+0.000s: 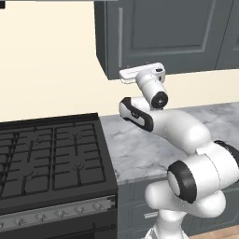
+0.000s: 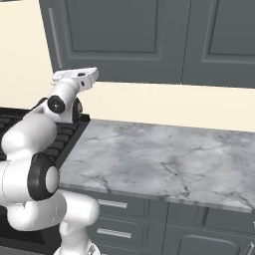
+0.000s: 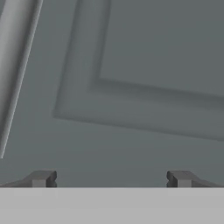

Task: Pick up the sponge and bar soap from the sink, and place them back in the cabinet, and close the cabinet door.

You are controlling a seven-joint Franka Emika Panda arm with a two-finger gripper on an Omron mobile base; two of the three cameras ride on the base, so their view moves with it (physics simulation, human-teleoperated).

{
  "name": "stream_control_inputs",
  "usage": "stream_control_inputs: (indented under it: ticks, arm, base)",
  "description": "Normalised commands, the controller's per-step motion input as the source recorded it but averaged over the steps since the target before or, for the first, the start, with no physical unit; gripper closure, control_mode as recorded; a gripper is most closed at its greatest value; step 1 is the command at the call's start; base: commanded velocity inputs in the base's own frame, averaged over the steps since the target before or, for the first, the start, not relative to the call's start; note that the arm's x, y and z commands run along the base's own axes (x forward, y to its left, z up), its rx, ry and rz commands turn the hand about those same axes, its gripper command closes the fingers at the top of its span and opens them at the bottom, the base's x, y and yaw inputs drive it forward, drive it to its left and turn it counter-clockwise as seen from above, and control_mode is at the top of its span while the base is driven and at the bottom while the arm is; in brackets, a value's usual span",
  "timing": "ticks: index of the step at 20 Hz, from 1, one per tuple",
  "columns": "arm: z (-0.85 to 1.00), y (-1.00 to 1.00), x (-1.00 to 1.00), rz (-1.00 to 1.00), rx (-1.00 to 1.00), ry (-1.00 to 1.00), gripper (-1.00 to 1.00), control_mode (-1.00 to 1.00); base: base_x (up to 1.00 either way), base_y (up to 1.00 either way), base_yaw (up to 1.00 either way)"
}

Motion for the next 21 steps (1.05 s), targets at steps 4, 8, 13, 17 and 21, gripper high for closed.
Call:
stream_control_inputs:
  ticks: [4, 8, 13, 17, 21]
  arm:
    - [0.00, 0.00, 0.34, -0.03, 0.00, 0.00, -1.00, -1.00]
    - [0.00, 0.00, 0.36, -0.03, 0.00, 0.00, -1.00, -1.00]
    - [0.00, 0.00, 0.35, -0.04, 0.00, 0.00, -1.00, -1.00]
    - [0.00, 0.00, 0.26, -0.03, 0.00, 0.00, -1.00, -1.00]
    - [0.00, 0.00, 0.05, 0.00, 0.00, 0.00, -1.00, -1.00]
  base:
    - [0.00, 0.00, 0.00]
    - [0.00, 0.00, 0.00]
    - [0.00, 0.00, 0.00]
    - [0.00, 0.00, 0.00]
    - [0.00, 0.00, 0.00]
